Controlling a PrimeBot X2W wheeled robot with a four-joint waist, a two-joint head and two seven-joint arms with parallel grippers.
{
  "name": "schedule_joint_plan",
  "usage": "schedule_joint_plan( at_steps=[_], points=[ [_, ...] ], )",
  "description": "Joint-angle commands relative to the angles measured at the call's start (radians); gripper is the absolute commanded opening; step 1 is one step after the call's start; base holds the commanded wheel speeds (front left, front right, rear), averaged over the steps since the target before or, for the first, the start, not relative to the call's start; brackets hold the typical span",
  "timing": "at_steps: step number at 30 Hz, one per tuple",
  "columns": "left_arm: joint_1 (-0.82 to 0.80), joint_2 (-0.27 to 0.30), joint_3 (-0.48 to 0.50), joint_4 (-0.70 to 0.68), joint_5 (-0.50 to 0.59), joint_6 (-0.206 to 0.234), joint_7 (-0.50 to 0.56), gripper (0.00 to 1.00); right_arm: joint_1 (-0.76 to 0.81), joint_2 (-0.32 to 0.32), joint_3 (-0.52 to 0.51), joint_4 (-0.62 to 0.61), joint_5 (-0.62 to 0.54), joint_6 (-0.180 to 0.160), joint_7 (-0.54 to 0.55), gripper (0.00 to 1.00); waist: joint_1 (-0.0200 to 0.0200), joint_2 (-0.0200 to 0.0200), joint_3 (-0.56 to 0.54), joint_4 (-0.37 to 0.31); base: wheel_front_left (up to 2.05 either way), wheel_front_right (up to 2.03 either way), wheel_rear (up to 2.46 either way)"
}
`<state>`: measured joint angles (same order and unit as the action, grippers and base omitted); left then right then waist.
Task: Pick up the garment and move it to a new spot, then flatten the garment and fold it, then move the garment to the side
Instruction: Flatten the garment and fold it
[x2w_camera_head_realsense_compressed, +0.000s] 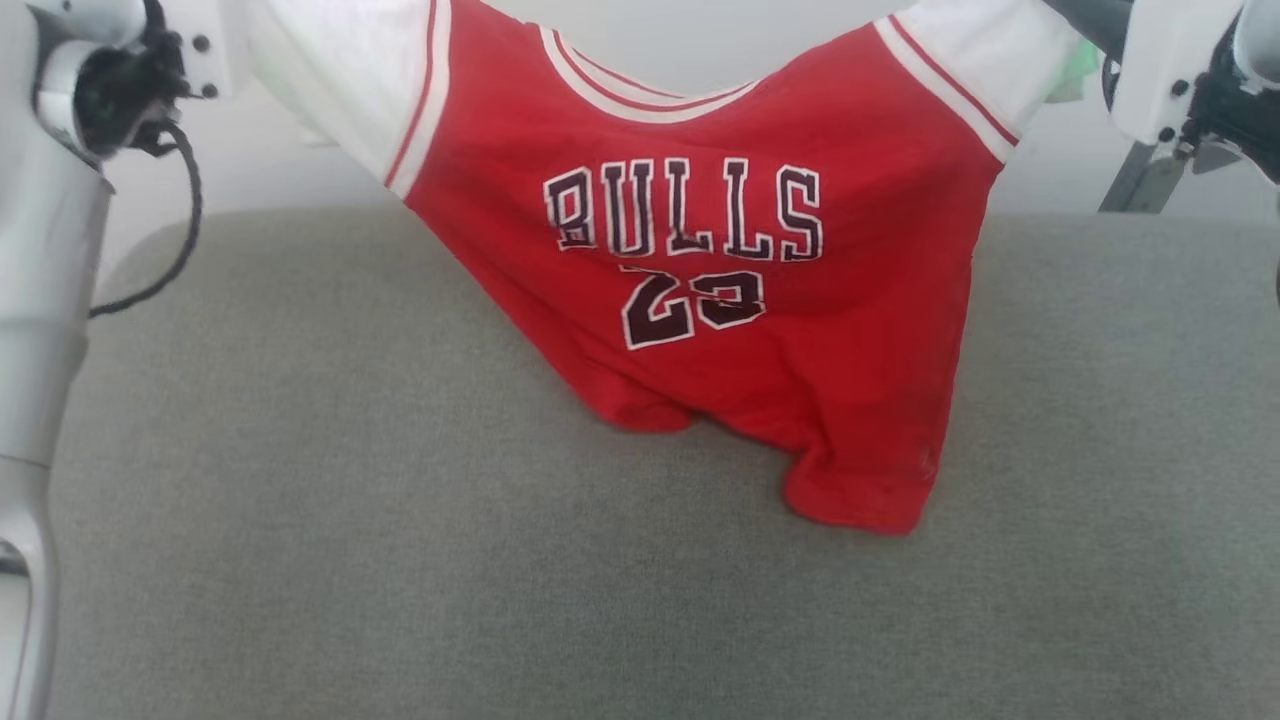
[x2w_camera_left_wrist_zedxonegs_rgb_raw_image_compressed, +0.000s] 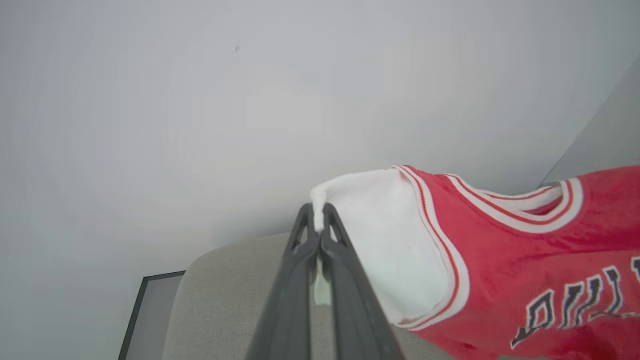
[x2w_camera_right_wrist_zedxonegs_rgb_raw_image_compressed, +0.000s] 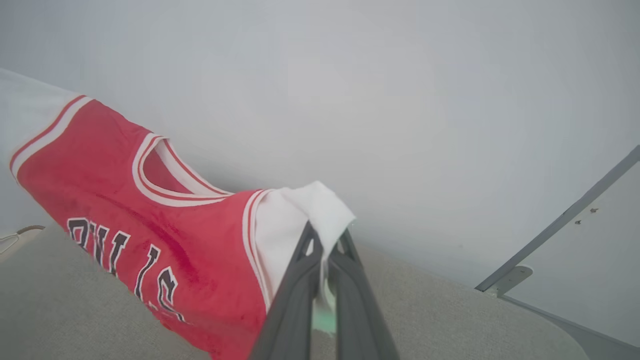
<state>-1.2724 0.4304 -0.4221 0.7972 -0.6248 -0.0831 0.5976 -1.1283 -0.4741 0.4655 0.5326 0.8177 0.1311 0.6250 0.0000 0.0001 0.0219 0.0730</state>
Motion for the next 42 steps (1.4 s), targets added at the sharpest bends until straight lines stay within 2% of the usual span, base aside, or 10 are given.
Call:
schedule_joint_plan(
  at_steps=[1, 7, 13, 21, 22, 28, 32, 37, 42],
  points=[
    [-0.011, 0.006, 0.002, -0.008, 0.002, 0.006, 0.004, 0.0, -0.013, 0.004, 0.001, 0.005, 0.001, -0.001, -0.006, 0.0, 0.0, -0.0001, -0.022, -0.01, 0.0, 0.0, 0.0],
    [-0.027, 0.025, 0.018, -0.049, -0.014, 0.021, 0.011, 0.0, -0.047, 0.02, 0.006, 0.024, 0.001, -0.001, -0.006, 0.0, 0.0, -0.0001, -0.031, -0.029, 0.0, 0.0, 0.0],
    [-0.062, 0.03, 0.03, -0.083, -0.006, 0.018, -0.063, 0.0, -0.118, 0.03, 0.016, 0.071, -0.035, -0.001, -0.058, 0.0, 0.0, -0.0001, 0.045, -0.043, 0.0, 0.0, 0.0],
    [-0.173, 0.015, 0.024, -0.058, 0.065, 0.021, -0.272, 0.0, -0.263, 0.04, 0.061, 0.164, -0.132, -0.001, -0.251, 0.0, 0.0, -0.0001, 0.199, -0.04, 0.0, 0.0, 0.0],
    [-0.222, 0.008, 0.025, -0.036, 0.083, 0.029, -0.338, 0.0, -0.319, 0.037, 0.074, 0.195, -0.17, -0.001, -0.338, 0.0, 0.0, -0.0001, 0.242, -0.036, 0.0, 0.0, 0.0],
    [-0.367, -0.016, 0.02, 0.026, 0.153, 0.049, -0.583, 0.0, -0.474, 0.034, 0.114, 0.316, -0.325, -0.001, -0.648, 0.0, 0.0, -0.0001, 0.343, -0.02, 0.0, 0.0, 0.0],
    [-0.44, -0.031, 0.024, 0.054, 0.189, 0.07, -0.786, 0.0, -0.562, 0.041, 0.135, 0.415, -0.43, -0.001, -0.795, 0.0, 0.0, -0.0001, 0.392, -0.004, 0.0, 0.0, 0.0],
    [-0.403, -0.06, 0.027, 0.141, 0.178, 0.042, -0.851, 0.0, -0.568, 0.063, 0.162, 0.518, -0.462, -0.001, -0.849, 0.0, 0.0, -0.0001, 0.421, 0.014, 0.0, 0.0, 0.0],
    [-0.317, -0.089, 0.021, 0.25, 0.148, 0.003, -0.851, 0.0, -0.465, 0.086, 0.204, 0.572, -0.381, -0.001, -0.816, 0.0, 0.0, -0.0001, 0.415, 0.026, 0.0, 0.0, 0.0]
  ],
)
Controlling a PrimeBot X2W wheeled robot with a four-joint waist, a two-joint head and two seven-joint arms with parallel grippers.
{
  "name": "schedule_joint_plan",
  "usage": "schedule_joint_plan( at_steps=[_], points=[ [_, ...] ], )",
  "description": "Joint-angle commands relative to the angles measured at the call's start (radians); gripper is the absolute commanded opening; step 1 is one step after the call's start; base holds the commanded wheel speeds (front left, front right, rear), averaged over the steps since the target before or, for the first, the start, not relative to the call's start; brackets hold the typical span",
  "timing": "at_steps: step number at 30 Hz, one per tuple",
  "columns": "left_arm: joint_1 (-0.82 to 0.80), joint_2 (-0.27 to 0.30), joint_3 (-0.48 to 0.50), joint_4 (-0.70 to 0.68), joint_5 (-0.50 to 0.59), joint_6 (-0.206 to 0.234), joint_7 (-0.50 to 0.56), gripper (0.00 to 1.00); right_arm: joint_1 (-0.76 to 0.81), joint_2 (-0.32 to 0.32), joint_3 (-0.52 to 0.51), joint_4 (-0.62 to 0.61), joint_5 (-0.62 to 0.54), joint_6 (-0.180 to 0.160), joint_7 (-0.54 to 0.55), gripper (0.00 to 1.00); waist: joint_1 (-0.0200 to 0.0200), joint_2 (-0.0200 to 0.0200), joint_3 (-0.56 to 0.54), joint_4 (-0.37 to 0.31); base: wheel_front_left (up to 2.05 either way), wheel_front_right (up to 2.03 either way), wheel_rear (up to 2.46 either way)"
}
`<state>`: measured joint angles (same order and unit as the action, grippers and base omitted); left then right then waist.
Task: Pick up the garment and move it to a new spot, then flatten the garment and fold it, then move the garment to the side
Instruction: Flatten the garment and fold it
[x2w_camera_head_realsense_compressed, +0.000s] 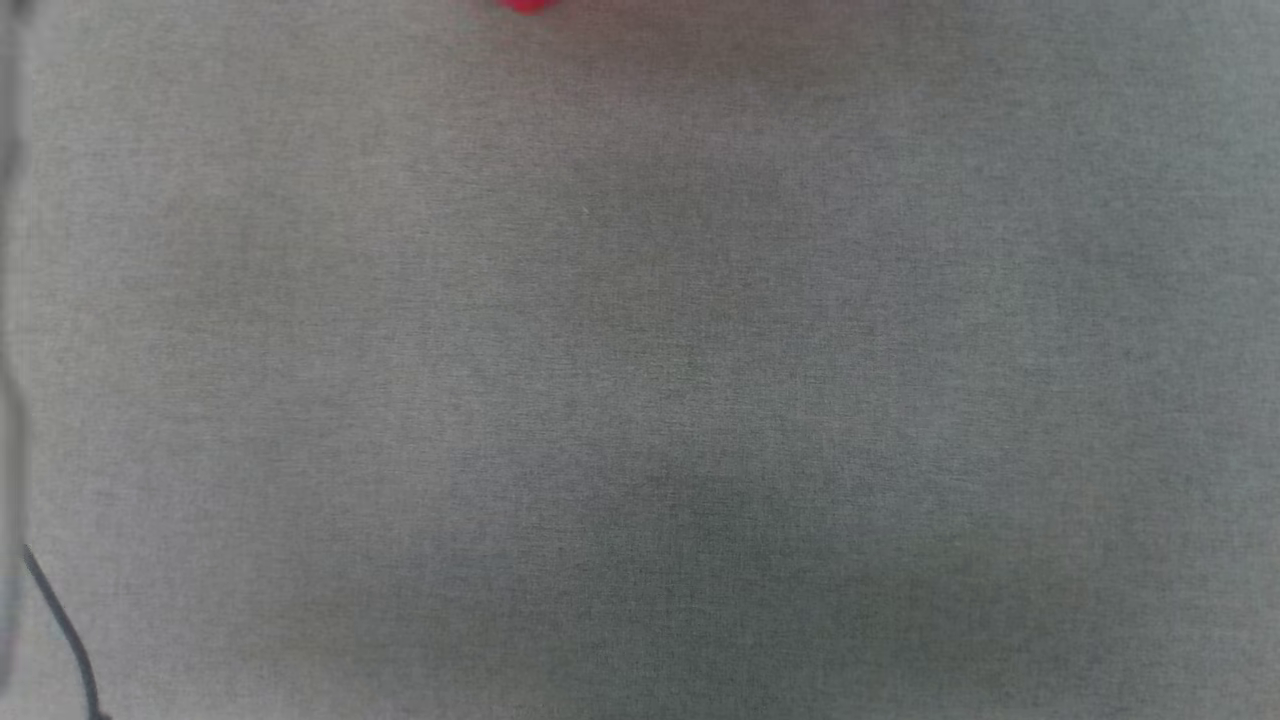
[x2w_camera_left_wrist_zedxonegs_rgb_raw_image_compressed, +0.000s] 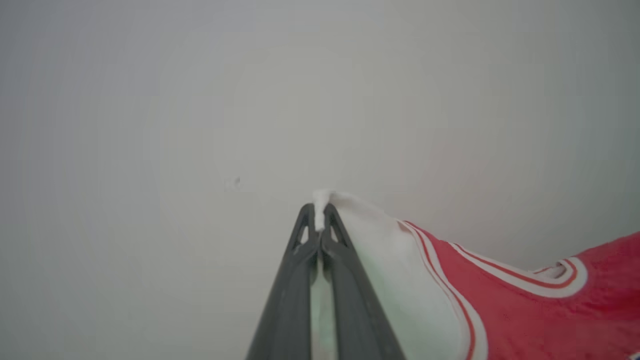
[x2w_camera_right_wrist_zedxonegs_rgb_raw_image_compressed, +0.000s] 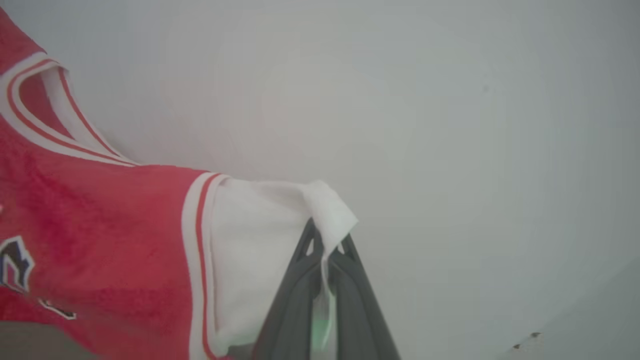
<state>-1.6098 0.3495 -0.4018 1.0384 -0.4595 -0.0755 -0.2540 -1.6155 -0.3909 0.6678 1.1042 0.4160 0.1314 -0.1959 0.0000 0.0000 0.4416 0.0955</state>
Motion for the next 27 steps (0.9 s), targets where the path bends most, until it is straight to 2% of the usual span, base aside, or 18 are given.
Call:
schedule_joint_plan(
  at_steps=[1, 6, 8, 10, 13, 19, 20, 24, 27],
  points=[
    [0.041, -0.012, 0.001, 0.037, -0.025, -0.014, 0.021, 0.0, 0.041, 0.001, 0.013, -0.004, 0.039, -0.001, 0.012, 0.0, 0.0, 0.0, -0.01, 0.005, 0.0, 0.0, 0.0],
    [0.142, -0.033, -0.025, 0.121, -0.076, -0.048, 0.134, 0.0, 0.196, -0.016, 0.078, -0.074, 0.2, -0.001, 0.113, 0.0, 0.0, 0.0, -0.048, 0.012, 0.0, 0.0, 0.0],
    [0.187, -0.04, -0.036, 0.136, -0.096, -0.053, 0.193, 0.0, 0.247, -0.049, 0.107, -0.132, 0.257, -0.001, 0.148, 0.0, 0.0, 0.0, -0.067, 0.012, 0.0, 0.0, 0.0],
    [0.241, -0.051, -0.063, 0.109, -0.129, -0.054, 0.251, 0.0, 0.314, -0.074, 0.138, -0.197, 0.327, -0.001, 0.187, 0.0, 0.0, 0.0, -0.088, 0.011, 0.0, 0.0, 0.0],
    [0.338, -0.032, -0.104, 0.034, -0.19, -0.055, 0.333, 0.0, 0.396, -0.139, 0.179, -0.3, 0.401, -0.001, 0.233, 0.0, 0.0, 0.0, -0.118, 0.012, 0.0, 0.0, 0.0],
    [0.551, 0.059, -0.169, -0.165, -0.302, -0.054, 0.493, 0.0, 0.569, -0.284, 0.246, -0.519, 0.499, -0.001, 0.279, 0.0, 0.0, 0.0, -0.17, 0.013, 0.0, 0.0, 0.0],
    [0.551, 0.059, -0.169, -0.165, -0.302, -0.054, 0.493, 0.0, 0.569, -0.284, 0.246, -0.519, 0.499, -0.001, 0.279, 0.0, 0.0, 0.0, -0.17, 0.013, 0.0, 0.0, 0.0],
    [0.712, 0.144, -0.18, -0.335, -0.338, -0.054, 0.544, 0.0, 0.691, -0.356, 0.249, -0.634, 0.546, -0.001, 0.288, 0.0, 0.0, 0.0, -0.196, 0.008, 0.0, 0.0, 0.0],
    [0.848, 0.207, -0.18, -0.486, -0.356, -0.011, 0.583, 0.0, 0.785, -0.407, 0.24, -0.702, 0.563, -0.001, 0.291, 0.0, 0.0, 0.0, -0.205, 0.005, 0.0, 0.0, 0.0]
  ],
)
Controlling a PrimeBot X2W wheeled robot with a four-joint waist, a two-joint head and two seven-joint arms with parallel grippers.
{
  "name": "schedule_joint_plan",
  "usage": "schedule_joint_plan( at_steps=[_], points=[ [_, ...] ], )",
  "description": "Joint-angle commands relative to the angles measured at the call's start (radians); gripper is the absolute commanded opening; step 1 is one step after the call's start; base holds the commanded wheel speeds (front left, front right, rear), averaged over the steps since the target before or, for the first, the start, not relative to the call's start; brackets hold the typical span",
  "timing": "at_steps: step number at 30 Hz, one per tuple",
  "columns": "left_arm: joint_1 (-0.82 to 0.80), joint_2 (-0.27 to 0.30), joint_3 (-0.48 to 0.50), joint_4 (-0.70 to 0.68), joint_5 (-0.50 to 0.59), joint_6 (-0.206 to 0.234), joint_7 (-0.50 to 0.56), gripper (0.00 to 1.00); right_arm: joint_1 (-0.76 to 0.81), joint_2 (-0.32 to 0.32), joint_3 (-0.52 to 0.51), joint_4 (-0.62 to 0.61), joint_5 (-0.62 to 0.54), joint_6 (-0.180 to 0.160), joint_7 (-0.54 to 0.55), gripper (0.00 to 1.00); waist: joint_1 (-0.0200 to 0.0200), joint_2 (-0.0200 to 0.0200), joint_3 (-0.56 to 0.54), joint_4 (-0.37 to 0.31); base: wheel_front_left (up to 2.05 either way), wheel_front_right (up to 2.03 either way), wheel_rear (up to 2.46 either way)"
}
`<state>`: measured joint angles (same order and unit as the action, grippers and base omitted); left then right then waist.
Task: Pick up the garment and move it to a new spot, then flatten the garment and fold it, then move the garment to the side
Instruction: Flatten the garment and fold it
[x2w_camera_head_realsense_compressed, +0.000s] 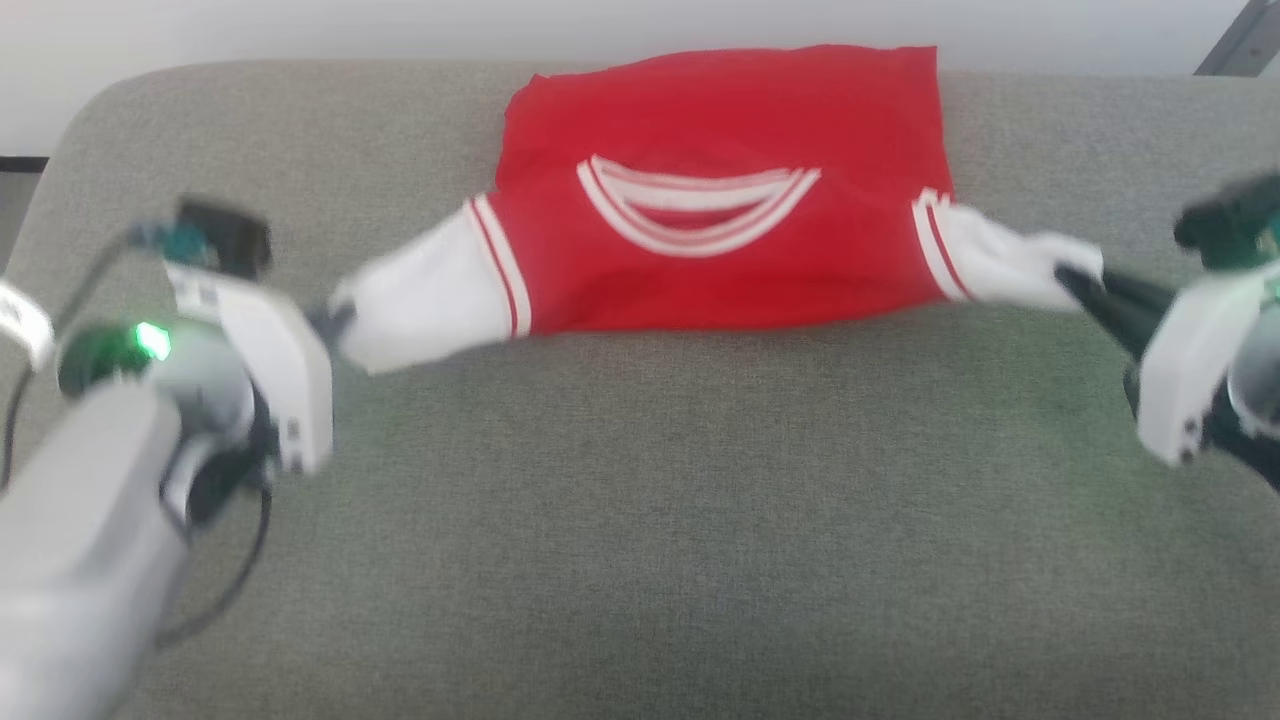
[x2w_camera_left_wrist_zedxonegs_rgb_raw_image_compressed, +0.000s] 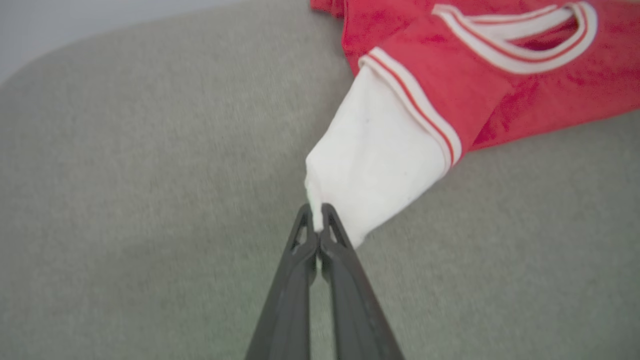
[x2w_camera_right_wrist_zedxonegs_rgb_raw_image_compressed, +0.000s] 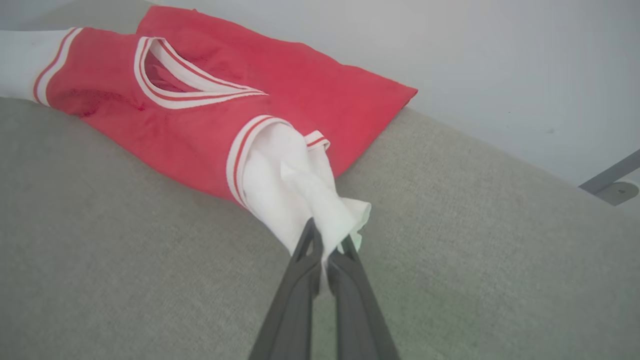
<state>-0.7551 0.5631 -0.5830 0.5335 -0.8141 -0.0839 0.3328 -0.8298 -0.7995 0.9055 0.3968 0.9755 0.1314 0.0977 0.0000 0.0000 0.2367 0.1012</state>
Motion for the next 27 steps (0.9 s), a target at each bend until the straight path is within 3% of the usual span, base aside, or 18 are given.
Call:
schedule_joint_plan(
  at_steps=[1, 9, 16, 27],
  points=[
    [0.041, 0.014, -0.003, -0.035, -0.007, 0.013, 0.012, 0.0, 0.027, -0.015, -0.004, -0.012, 0.005, -0.001, -0.005, 0.0, 0.0, 0.0, -0.001, -0.002, 0.0, 0.0, 0.0],
    [0.392, 0.153, 0.007, -0.386, -0.078, 0.167, 0.098, 0.0, 0.229, -0.117, -0.011, -0.14, 0.001, -0.001, 0.031, 0.0, 0.0, 0.0, 0.009, -0.015, 0.0, 0.0, 0.0],
    [0.577, 0.205, -0.015, -0.503, -0.08, 0.293, 0.138, 0.0, 0.337, -0.154, -0.02, -0.177, -0.016, -0.001, 0.058, 0.0, 0.0, 0.0, 0.013, -0.021, 0.0, 0.0, 0.0],
    [0.686, 0.174, -0.058, -0.507, -0.133, 0.34, 0.194, 0.0, 0.467, -0.144, 0.007, -0.177, 0.048, -0.001, 0.186, 0.0, 0.0, 0.0, -0.004, -0.025, 0.0, 0.0, 0.0]
  ],
)
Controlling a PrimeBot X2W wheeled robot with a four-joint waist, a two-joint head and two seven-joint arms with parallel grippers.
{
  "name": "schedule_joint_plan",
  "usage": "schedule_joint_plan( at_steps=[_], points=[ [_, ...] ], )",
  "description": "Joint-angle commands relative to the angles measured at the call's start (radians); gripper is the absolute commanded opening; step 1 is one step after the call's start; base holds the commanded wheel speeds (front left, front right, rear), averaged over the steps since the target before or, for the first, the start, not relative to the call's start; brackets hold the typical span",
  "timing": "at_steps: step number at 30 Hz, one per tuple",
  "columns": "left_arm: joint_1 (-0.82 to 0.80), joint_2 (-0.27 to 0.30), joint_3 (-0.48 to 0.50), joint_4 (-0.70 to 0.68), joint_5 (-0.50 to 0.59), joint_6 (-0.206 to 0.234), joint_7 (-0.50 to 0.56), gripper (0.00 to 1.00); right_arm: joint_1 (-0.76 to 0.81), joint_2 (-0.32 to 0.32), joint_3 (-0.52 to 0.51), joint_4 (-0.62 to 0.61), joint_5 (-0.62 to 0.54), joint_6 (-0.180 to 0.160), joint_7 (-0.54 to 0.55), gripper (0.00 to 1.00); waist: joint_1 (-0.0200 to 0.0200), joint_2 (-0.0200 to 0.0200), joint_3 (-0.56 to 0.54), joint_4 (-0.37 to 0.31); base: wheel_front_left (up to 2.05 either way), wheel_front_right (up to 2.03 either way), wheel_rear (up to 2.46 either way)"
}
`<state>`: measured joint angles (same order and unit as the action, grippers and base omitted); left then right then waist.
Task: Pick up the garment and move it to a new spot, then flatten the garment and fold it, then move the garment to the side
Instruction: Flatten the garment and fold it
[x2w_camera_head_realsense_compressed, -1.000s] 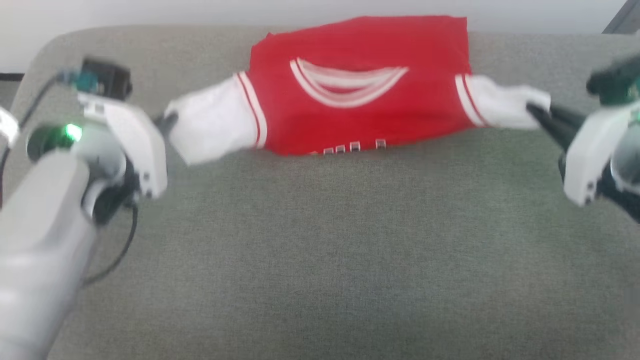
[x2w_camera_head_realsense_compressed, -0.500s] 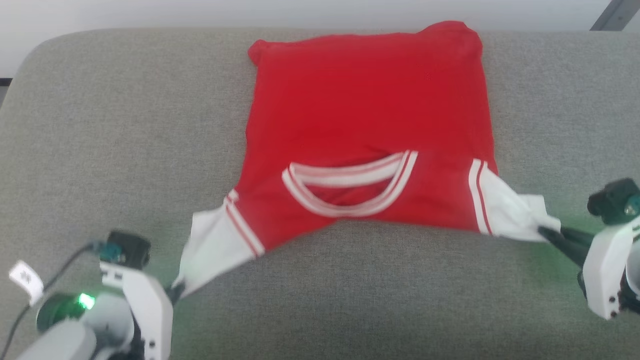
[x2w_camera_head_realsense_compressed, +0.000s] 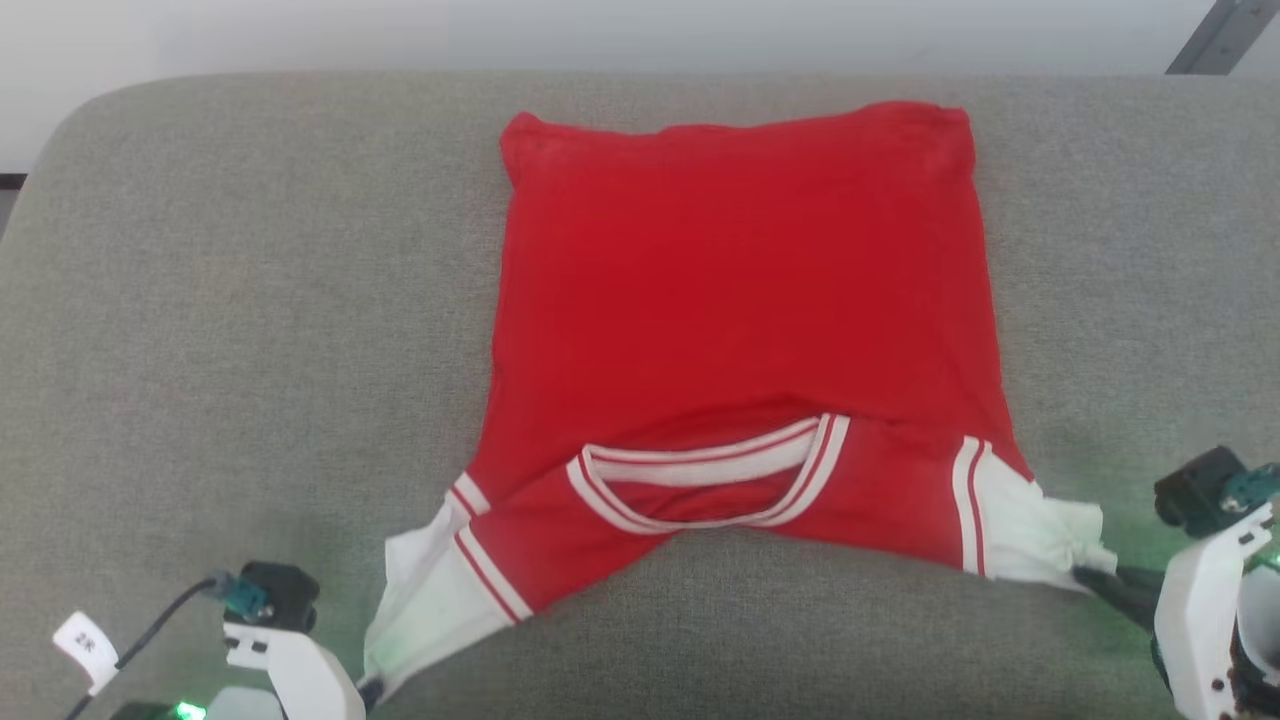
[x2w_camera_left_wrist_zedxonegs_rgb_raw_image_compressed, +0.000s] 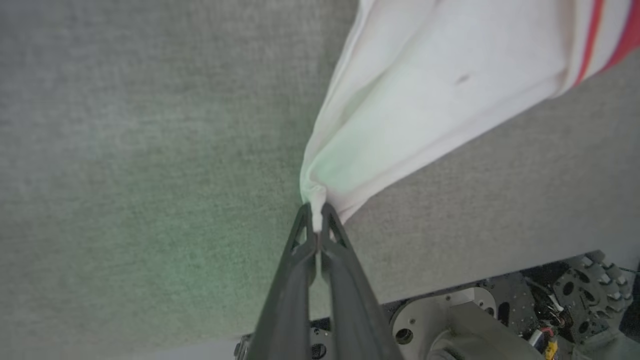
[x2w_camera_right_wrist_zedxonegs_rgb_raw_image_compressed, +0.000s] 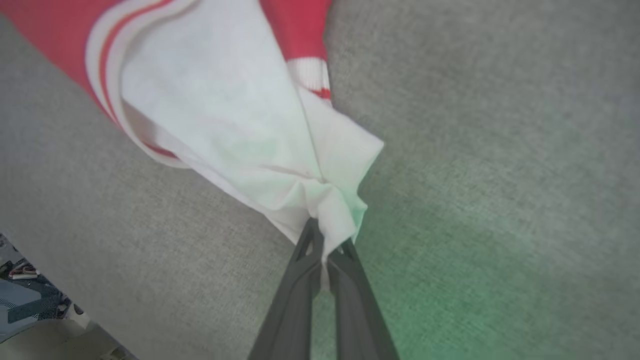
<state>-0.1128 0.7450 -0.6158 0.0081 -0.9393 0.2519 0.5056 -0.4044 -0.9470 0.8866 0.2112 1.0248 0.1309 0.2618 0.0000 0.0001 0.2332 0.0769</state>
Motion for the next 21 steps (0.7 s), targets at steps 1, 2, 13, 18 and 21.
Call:
schedule_joint_plan(
  at_steps=[1, 2, 13, 18, 21],
  points=[
    [0.054, -0.011, -0.027, 0.02, -0.019, 0.011, 0.03, 0.0, 0.051, 0.002, 0.031, 0.006, 0.007, 0.0, 0.037, 0.0, 0.0, -0.0001, -0.002, -0.001, 0.0, 0.0, 0.0],
    [0.061, -0.011, -0.029, 0.016, -0.025, 0.016, 0.037, 0.0, 0.062, 0.001, 0.031, 0.003, 0.021, 0.0, 0.049, 0.0, 0.0, -0.0001, -0.002, -0.001, 0.0, 0.0, 0.0],
    [0.039, -0.026, -0.018, 0.008, 0.014, 0.023, -0.028, 0.0, 0.09, 0.023, -0.011, 0.035, 0.003, -0.002, 0.041, 0.0, 0.0, -0.0001, 0.0, -0.001, 0.0, 0.0, 0.0],
    [0.016, -0.042, -0.014, 0.007, 0.032, 0.021, -0.065, 0.0, 0.085, 0.047, -0.065, 0.065, -0.009, -0.005, 0.044, 1.0, 0.0, -0.0001, -0.004, -0.001, 0.0, 0.0, 0.0],
    [-0.003, -0.058, -0.012, -0.005, 0.047, 0.024, -0.09, 0.0, 0.074, 0.05, -0.122, 0.042, -0.023, -0.005, 0.05, 1.0, 0.0, -0.0001, -0.002, -0.002, 0.0, 0.0, 0.0]
  ],
)
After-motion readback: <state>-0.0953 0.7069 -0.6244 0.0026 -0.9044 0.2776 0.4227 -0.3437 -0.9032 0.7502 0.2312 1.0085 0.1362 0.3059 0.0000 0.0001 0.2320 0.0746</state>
